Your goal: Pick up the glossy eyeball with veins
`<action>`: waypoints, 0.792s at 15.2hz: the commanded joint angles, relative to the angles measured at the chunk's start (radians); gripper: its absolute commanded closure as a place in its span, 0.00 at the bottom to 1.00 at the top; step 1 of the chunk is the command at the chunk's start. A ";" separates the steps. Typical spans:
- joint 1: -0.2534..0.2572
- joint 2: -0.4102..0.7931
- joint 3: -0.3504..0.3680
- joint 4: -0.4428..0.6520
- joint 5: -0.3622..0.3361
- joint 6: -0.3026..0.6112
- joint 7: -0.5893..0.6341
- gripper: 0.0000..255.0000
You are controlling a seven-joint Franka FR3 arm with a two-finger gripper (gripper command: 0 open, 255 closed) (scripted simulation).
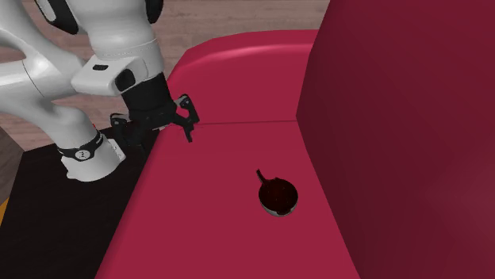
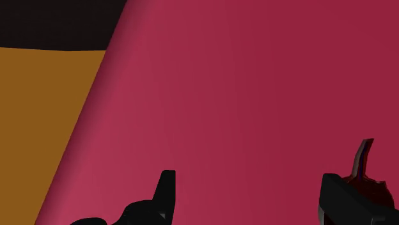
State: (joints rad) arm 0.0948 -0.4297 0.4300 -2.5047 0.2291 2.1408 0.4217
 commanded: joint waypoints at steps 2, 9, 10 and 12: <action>-0.007 0.108 0.070 0.035 -0.022 0.090 0.092 0.00; -0.034 0.398 0.204 0.170 -0.221 0.244 0.368 0.00; -0.031 0.445 0.213 0.196 -0.266 0.258 0.416 0.00; -0.012 0.539 0.217 0.252 -0.363 0.278 0.514 0.00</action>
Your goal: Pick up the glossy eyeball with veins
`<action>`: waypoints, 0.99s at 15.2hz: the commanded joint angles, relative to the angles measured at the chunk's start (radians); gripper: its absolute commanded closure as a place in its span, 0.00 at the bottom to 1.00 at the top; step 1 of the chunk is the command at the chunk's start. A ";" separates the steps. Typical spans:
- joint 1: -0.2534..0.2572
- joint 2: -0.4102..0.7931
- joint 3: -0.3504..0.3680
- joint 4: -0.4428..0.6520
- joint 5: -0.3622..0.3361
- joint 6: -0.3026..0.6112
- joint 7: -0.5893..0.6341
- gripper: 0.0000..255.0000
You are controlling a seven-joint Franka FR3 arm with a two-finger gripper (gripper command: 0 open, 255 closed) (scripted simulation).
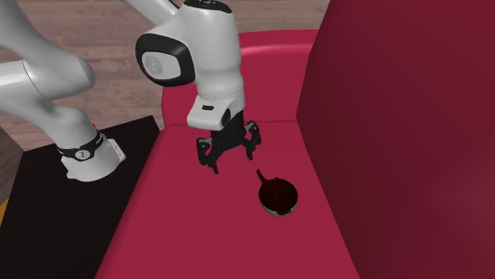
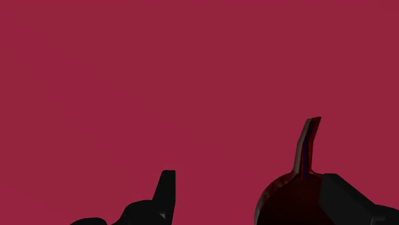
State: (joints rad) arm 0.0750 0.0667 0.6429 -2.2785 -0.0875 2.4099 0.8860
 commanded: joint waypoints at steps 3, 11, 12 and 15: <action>0.066 0.178 -0.021 0.124 -0.181 0.020 0.183 0.00; 0.195 0.389 -0.106 0.287 -0.345 0.039 0.341 0.00; 0.199 0.398 -0.112 0.287 -0.353 0.048 0.347 0.00; 0.215 0.433 -0.134 0.286 -0.383 0.080 0.368 0.00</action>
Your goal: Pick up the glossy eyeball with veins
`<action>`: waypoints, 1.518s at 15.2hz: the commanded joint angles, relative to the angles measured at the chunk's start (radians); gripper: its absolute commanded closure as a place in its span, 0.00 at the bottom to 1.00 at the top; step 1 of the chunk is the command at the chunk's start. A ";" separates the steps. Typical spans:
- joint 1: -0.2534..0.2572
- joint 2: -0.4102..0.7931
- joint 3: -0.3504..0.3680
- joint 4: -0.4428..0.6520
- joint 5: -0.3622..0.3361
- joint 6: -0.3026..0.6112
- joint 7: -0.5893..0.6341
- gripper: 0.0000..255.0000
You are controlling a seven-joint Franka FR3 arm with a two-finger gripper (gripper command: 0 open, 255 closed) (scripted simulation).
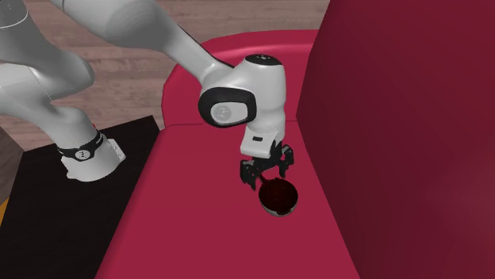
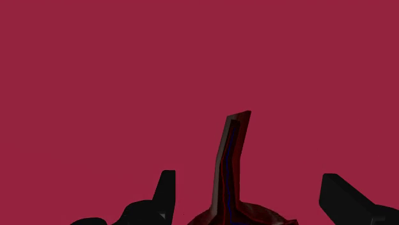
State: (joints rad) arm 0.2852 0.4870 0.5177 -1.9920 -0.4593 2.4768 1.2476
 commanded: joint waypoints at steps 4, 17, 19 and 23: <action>0.005 0.013 -0.009 0.000 -0.011 0.013 0.007 1.00; -0.018 -0.035 0.021 0.001 0.030 -0.032 -0.023 1.00; -0.026 -0.054 0.032 0.003 0.047 -0.051 -0.035 1.00; -0.041 -0.091 0.053 0.010 0.080 -0.089 -0.058 1.00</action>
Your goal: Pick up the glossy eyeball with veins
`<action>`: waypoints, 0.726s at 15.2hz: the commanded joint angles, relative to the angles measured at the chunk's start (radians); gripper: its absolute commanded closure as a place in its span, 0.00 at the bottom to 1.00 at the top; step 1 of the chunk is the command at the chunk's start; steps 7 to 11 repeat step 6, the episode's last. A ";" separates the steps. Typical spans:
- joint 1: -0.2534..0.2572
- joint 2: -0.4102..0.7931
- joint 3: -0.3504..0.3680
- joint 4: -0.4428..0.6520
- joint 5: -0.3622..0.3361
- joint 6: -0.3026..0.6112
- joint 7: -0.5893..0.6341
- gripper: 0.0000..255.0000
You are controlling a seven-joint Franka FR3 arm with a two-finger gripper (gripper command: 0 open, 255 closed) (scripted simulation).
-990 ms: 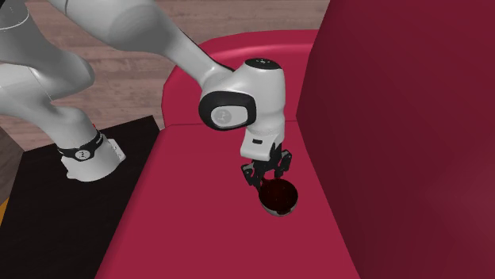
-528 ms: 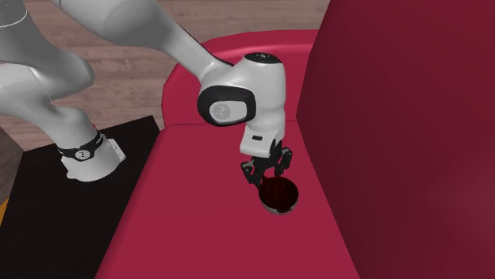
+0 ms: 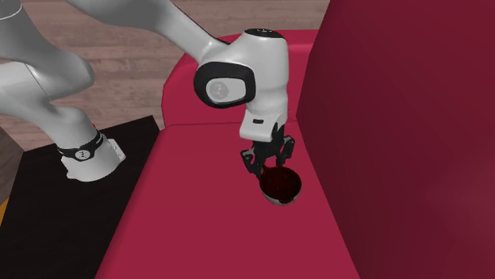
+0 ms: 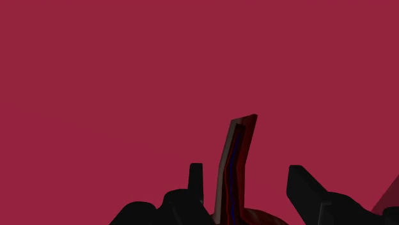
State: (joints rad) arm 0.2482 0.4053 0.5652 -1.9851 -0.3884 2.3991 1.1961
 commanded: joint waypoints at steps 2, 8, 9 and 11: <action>-0.011 -0.027 0.015 0.008 0.025 -0.030 -0.018 1.00; -0.018 -0.045 0.024 0.014 0.042 -0.052 -0.030 1.00; -0.018 -0.045 0.024 0.014 0.042 -0.052 -0.030 1.00; -0.018 -0.045 0.024 0.014 0.042 -0.052 -0.030 1.00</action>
